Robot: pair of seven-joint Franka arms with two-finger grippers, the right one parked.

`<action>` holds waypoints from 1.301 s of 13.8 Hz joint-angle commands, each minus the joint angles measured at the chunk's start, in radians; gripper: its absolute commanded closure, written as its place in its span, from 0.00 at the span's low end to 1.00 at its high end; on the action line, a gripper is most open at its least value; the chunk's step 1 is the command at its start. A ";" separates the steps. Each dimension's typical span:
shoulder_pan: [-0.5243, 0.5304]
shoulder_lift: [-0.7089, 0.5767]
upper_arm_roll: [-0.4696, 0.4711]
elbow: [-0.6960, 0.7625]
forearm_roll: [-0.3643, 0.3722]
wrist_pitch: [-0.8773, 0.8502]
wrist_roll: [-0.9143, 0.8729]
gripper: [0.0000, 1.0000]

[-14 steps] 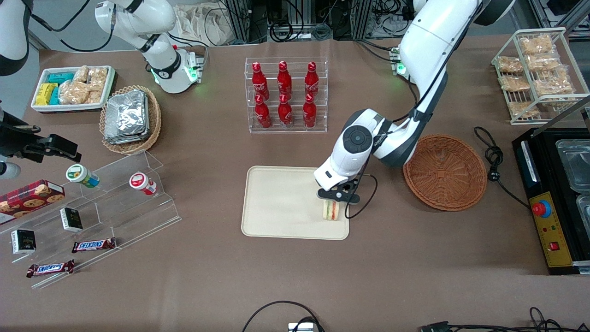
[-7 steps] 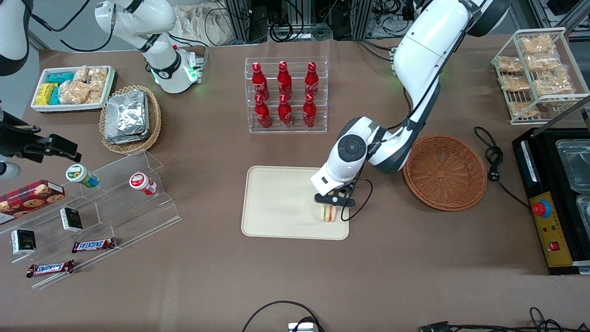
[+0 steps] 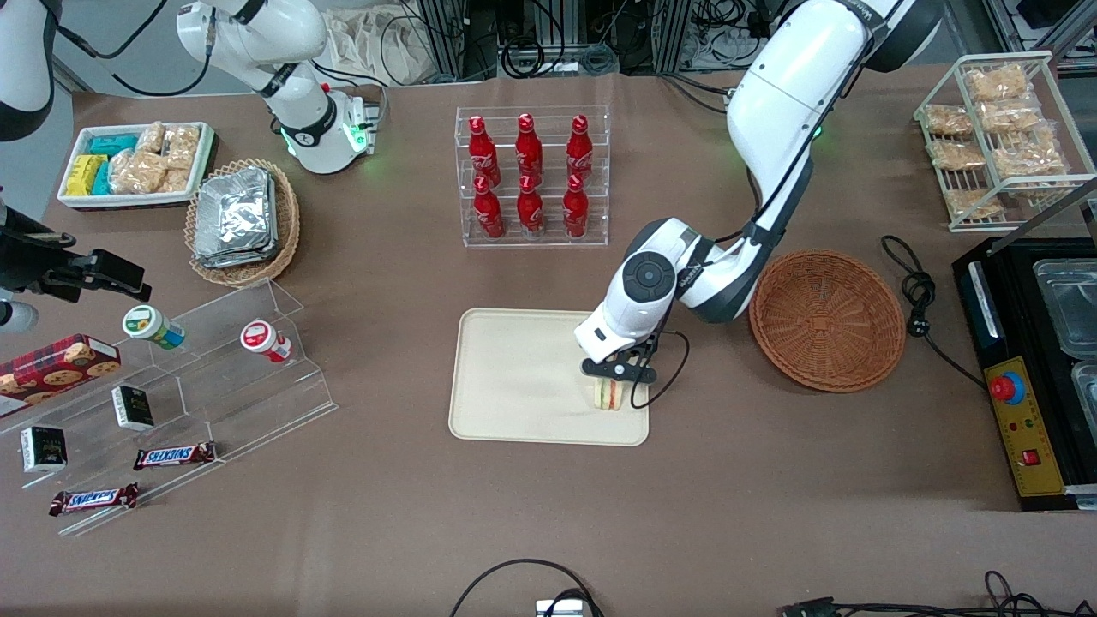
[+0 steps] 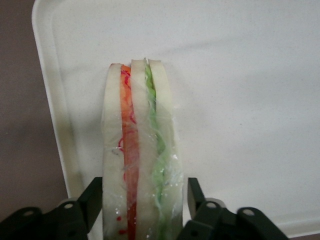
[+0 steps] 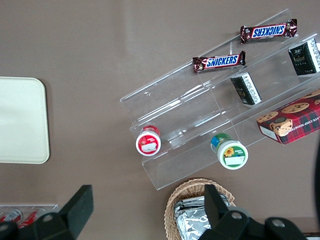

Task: Place sandwich from basket to tray
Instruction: 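Lower the sandwich onto the tray and open the left gripper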

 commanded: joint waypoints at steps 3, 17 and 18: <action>-0.018 0.006 0.016 0.052 0.012 -0.073 -0.025 0.00; 0.010 -0.199 0.140 0.243 0.012 -0.460 -0.087 0.00; 0.010 -0.225 0.175 0.245 0.011 -0.484 -0.087 0.00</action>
